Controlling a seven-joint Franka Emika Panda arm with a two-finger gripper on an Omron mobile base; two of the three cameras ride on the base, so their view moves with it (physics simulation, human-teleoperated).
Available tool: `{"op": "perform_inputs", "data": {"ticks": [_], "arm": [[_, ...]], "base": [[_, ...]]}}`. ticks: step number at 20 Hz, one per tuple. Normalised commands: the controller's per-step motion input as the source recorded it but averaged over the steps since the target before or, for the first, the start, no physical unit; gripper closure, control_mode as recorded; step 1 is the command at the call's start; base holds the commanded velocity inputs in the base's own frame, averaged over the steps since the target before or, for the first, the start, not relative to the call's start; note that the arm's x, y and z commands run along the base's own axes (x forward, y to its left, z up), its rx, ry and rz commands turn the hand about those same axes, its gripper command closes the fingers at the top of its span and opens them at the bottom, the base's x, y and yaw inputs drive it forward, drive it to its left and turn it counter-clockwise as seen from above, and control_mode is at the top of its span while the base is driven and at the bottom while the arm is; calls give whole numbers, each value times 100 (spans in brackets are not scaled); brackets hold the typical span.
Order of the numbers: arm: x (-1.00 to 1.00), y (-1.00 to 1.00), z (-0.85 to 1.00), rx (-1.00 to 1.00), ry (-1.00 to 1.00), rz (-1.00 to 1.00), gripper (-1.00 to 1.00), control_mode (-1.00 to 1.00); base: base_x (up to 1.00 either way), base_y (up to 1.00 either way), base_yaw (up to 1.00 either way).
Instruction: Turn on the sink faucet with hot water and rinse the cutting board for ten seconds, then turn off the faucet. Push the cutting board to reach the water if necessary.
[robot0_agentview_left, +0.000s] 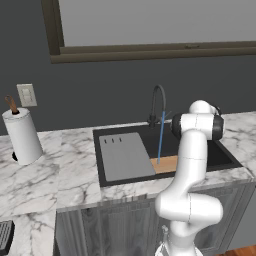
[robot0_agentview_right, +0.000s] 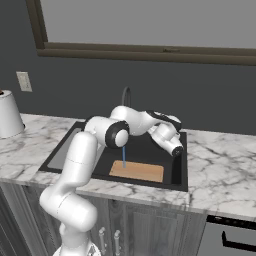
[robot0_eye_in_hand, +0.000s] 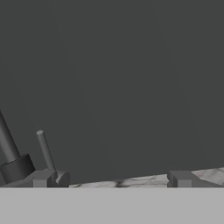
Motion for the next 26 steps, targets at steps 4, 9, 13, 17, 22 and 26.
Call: {"op": "perform_inputs", "data": {"ticks": [4, 9, 13, 17, 22, 26], "arm": [[0, 0, 0, 0, 0, 0, -100, -100], [0, 0, 0, 0, 0, 0, -100, -100], [0, 0, 0, 0, 0, 0, -100, -100], [0, 0, 0, 0, 0, 0, -100, -100], [0, 0, 0, 0, 0, 0, -100, -100], [0, 0, 0, 0, 0, 0, -100, -100]], "base": [[0, 0, 0], [0, 0, 0], [0, 0, 0], [0, 0, 0], [0, 0, 0], [0, 0, 0]]}}
